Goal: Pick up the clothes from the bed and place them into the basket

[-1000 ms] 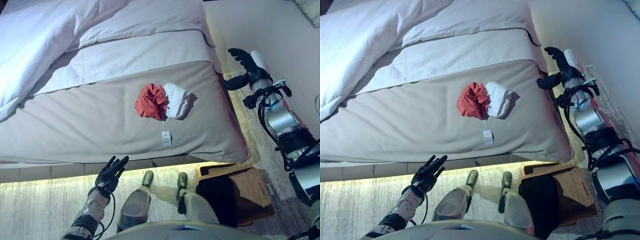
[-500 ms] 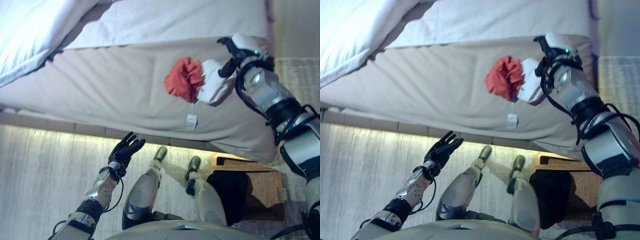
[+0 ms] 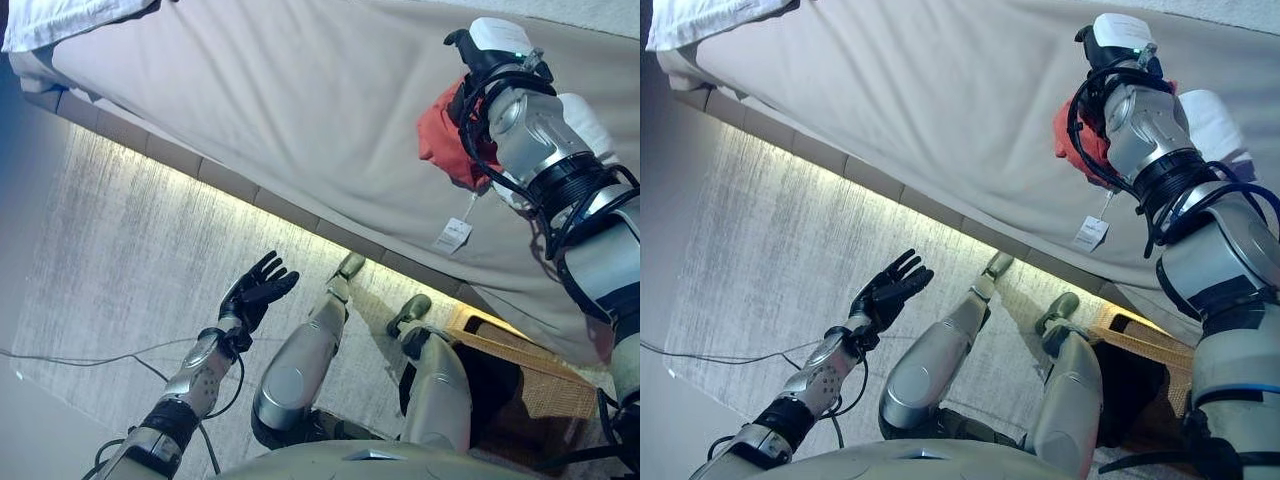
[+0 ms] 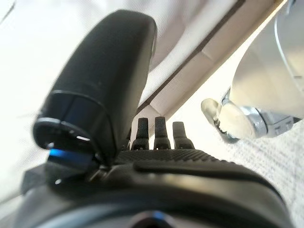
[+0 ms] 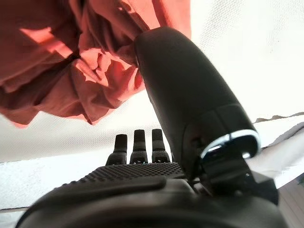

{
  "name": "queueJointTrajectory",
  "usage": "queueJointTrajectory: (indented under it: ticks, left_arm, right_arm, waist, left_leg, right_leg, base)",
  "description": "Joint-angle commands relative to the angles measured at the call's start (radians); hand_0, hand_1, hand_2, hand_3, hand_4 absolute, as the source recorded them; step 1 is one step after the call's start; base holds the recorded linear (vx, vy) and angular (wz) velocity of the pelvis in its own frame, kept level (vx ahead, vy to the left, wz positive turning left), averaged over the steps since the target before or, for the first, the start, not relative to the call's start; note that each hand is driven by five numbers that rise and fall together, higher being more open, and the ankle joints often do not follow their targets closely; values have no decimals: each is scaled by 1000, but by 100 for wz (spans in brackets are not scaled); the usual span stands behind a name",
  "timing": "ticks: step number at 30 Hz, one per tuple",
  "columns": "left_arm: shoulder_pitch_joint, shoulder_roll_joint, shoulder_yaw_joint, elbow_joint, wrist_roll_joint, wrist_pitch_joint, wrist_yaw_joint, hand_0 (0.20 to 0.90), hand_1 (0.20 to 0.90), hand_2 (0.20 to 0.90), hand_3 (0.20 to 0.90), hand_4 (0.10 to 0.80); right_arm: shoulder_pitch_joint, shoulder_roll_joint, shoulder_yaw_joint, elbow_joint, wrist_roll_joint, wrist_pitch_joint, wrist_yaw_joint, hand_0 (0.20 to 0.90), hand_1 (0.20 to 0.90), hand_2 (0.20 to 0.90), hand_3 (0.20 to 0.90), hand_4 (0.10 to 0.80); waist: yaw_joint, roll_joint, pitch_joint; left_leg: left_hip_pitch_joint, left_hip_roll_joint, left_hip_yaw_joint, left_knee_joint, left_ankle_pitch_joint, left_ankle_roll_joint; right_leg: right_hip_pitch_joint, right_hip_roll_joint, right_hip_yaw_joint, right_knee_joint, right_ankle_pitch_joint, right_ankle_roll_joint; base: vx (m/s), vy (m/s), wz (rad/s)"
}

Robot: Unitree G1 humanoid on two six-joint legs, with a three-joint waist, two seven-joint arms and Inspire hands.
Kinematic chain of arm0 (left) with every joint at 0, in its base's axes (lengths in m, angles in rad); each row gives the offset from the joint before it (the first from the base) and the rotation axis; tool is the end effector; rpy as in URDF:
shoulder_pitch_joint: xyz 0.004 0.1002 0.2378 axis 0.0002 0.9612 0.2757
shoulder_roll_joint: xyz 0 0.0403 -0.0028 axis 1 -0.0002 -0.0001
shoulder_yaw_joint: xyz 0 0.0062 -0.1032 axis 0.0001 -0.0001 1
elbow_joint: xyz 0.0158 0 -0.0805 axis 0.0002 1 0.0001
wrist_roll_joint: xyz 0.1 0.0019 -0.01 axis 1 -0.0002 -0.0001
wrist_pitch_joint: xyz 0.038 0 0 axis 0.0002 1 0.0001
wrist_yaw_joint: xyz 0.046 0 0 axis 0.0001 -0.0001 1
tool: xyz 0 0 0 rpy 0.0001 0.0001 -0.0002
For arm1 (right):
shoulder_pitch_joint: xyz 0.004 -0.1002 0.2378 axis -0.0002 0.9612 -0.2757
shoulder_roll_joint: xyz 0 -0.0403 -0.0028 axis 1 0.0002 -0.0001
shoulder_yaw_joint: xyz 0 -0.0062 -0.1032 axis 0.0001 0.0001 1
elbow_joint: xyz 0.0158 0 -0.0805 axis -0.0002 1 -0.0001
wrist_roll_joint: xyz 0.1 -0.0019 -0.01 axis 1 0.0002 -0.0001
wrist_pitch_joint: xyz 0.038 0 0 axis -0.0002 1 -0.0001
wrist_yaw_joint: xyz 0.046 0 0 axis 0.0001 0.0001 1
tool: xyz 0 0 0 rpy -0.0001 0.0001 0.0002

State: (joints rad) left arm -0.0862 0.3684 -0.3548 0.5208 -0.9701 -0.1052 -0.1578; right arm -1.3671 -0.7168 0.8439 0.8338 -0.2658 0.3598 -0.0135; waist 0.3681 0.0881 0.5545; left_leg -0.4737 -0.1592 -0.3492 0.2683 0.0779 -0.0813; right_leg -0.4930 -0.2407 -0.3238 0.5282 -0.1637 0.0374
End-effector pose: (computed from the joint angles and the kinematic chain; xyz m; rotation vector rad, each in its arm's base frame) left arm 0.1920 0.1930 -0.0303 -0.5127 0.4081 -0.1217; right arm 0.3640 -0.2019 0.2782 -1.4398 -0.0446 -0.2600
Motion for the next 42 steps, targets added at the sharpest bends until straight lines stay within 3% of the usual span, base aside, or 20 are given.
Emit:
queueJointTrajectory:
  ticks: [1,7,16,23,24,25,34,36,42]
  left_arm:
    - [91,70,4,-143,-60,-53,-38,900,900,900,900,800]
    - [115,109,4,-213,-86,-59,-44,900,900,900,900,800]
    - [117,141,-9,-260,-91,-34,-37,900,900,900,900,800]
    - [117,140,9,-229,-74,-24,-44,900,900,900,900,800]
    - [112,135,10,-220,-73,-24,-45,900,900,900,900,800]
    - [107,132,11,-215,-77,-25,-44,900,900,900,900,800]
    - [91,104,-4,-185,-64,-40,-20,900,900,900,900,800]
    - [90,99,8,-155,-64,-47,-25,900,900,900,900,800]
    - [75,85,13,-125,-59,-67,-29,900,900,900,900,800]
  right_arm:
    - [-176,-44,119,54,-123,33,23,900,900,900,900,800]
    - [-185,-70,178,130,-143,69,153,900,900,900,900,800]
    - [-209,-72,258,297,-127,191,506,900,900,900,900,800]
    - [-160,-91,222,265,-70,126,500,900,900,900,900,800]
    - [-150,-94,214,251,-64,112,488,705,705,705,672,572]
    - [-141,-98,206,241,-65,94,467,300,300,300,200,100]
    - [-88,-110,74,144,38,1,184,300,300,300,200,100]
    - [-64,-129,30,96,57,-45,101,300,300,300,200,100]
    - [-19,-191,-20,-48,78,-71,-48,300,300,300,200,100]
  waist:
    - [8,31,-34]
    - [16,34,-34]
    - [21,37,-34]
    - [1,11,-34]
    - [-5,7,-34]
    - [-11,5,-34]
    - [-42,-4,-34]
    - [-59,-11,-34]
    - [-106,-19,-34]
  left_leg:
    - [-114,9,142,97,-40,95]
    - [-153,18,141,91,-30,96]
    - [-165,30,148,87,-29,94]
    - [-81,44,151,59,-42,94]
    - [-62,46,152,52,-42,93]
    - [-49,47,154,47,-43,93]
    - [36,48,165,48,-75,95]
    - [70,47,169,56,-91,97]
    - [121,45,184,60,-95,104]
  right_leg:
    - [-50,54,-8,88,2,-26]
    - [-94,57,-15,95,8,-27]
    - [-106,63,-15,87,13,-34]
    - [-27,74,0,40,19,-29]
    - [-10,77,6,28,22,-28]
    - [3,80,11,19,22,-28]
    - [90,80,31,-20,25,-24]
    - [128,85,44,-36,23,-24]
    - [182,84,69,-78,53,-24]
  base:
    - [3,3,4]
    - [6,-25,8]
    - [0,0,0]
    - [38,-7,-8]
    - [72,16,-22]
    - [46,28,-22]
    - [29,7,-15]
    - [34,12,-8]
    - [-19,45,-20]
